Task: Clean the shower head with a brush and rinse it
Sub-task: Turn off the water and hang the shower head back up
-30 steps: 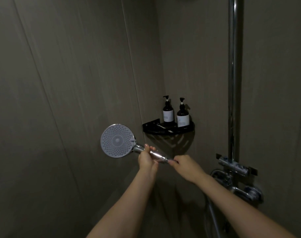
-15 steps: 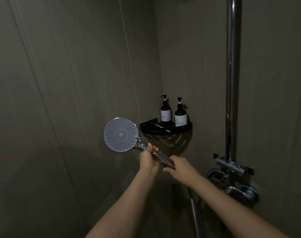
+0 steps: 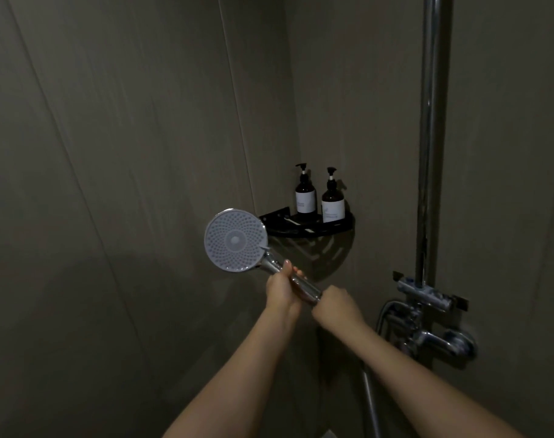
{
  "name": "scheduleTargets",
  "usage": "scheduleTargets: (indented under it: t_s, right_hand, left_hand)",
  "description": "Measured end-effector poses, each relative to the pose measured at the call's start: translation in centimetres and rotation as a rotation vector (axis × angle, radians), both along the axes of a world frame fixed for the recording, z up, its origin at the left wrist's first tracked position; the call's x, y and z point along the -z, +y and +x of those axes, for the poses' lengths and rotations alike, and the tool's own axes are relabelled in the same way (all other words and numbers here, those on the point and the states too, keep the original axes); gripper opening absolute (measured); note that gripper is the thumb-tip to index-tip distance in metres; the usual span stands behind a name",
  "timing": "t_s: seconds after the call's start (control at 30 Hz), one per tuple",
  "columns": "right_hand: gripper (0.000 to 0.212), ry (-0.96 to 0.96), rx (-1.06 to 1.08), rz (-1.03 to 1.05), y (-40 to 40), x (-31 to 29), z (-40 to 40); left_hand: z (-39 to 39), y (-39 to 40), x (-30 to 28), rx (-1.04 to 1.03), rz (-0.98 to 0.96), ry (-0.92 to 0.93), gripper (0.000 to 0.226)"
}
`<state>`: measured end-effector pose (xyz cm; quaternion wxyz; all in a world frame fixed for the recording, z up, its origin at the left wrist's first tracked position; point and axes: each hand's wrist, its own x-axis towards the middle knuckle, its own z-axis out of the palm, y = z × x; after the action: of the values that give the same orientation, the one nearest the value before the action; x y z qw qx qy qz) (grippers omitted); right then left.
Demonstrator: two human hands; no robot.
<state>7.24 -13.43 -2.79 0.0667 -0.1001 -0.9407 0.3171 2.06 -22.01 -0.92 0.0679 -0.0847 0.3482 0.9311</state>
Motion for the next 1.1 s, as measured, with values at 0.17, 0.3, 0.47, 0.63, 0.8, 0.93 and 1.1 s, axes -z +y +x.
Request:
scheduleTargets:
  t_s: [0.17, 0.3, 0.47, 0.63, 0.8, 0.93, 1.1]
  right_hand:
    - [0.007, -0.486, -0.138, -0.448, 1.3, -0.6, -0.1]
    - [0.02, -0.157, 0.05, -0.106, 0.6, 1.6, -0.3]
    - [0.006, -0.052, 0.122, -0.324, 0.5, 3.2, -0.2]
    - [0.013, -0.447, -0.095, -0.654, 2.2, 3.7, 0.9]
    - [0.012, -0.59, -0.199, -0.755, 4.3, 7.2, 1.0]
    - [0.014, -0.48, -0.211, -0.694, 7.1, 10.6, 0.5]
    - [0.031, 0.034, 0.595, -0.928, 12.8, 11.6, -2.5]
  left_hand:
    - [0.0, 0.0, 1.1, 0.094, -0.042, 0.016, 0.02]
    - [0.3, 1.1, 1.3, 0.02, -0.14, -0.013, 0.015]
    - [0.8, 1.8, 1.5, 0.031, -0.264, 0.0, 0.012]
    - [1.1, 1.9, 3.0, 0.147, -0.294, 0.037, 0.017]
    - [1.8, 2.7, 6.4, 0.246, -0.283, 0.035, 0.016]
    - [2.1, 3.8, 9.6, 0.269, -0.464, 0.029, 0.011]
    - [2.0, 5.8, 13.1, 0.295, -0.782, 0.067, 0.021]
